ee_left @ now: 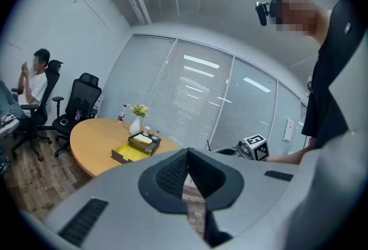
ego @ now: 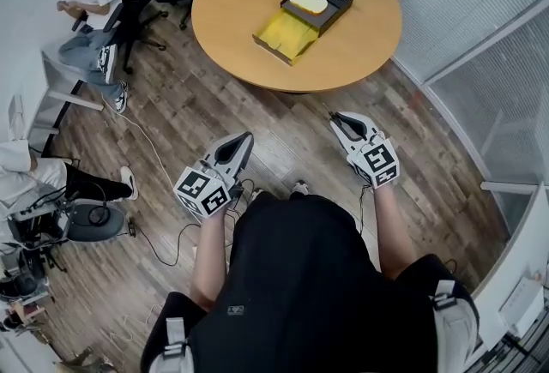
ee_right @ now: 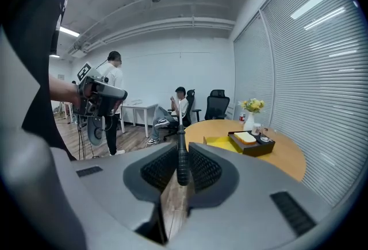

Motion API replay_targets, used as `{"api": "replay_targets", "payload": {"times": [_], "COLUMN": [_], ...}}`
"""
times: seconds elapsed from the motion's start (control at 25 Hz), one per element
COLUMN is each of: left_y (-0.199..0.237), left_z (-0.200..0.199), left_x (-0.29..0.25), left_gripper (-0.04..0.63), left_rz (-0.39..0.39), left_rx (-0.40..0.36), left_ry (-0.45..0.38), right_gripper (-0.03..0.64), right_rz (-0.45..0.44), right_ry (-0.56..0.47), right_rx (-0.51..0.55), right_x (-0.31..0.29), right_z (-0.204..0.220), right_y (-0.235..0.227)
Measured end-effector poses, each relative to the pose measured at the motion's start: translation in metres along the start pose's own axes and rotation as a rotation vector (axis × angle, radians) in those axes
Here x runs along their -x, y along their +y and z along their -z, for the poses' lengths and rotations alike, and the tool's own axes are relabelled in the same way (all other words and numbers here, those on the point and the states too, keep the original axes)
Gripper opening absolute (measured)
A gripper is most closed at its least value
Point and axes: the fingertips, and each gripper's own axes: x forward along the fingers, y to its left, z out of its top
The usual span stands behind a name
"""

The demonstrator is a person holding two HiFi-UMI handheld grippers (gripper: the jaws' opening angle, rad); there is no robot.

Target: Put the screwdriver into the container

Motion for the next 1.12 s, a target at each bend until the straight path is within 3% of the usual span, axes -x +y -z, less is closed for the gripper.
{"api": "replay_targets", "payload": {"times": [0.44, 1.12], "left_y": [0.001, 0.020], "left_z": [-0.012, -0.021], "left_x": [-0.021, -0.057], "left_gripper": [0.005, 0.005], "left_rz": [-0.013, 0.050], "left_rx": [-0.014, -0.008], "left_ry": [-0.006, 0.011], "right_gripper": [0.055, 0.055], "right_rz": [0.006, 0.037], "right_ry": [-0.026, -0.002], "right_rx": [-0.008, -0.027], "right_x": [-0.001, -0.011], "right_z": [-0.007, -0.006], "right_y": [-0.027, -0.044]}}
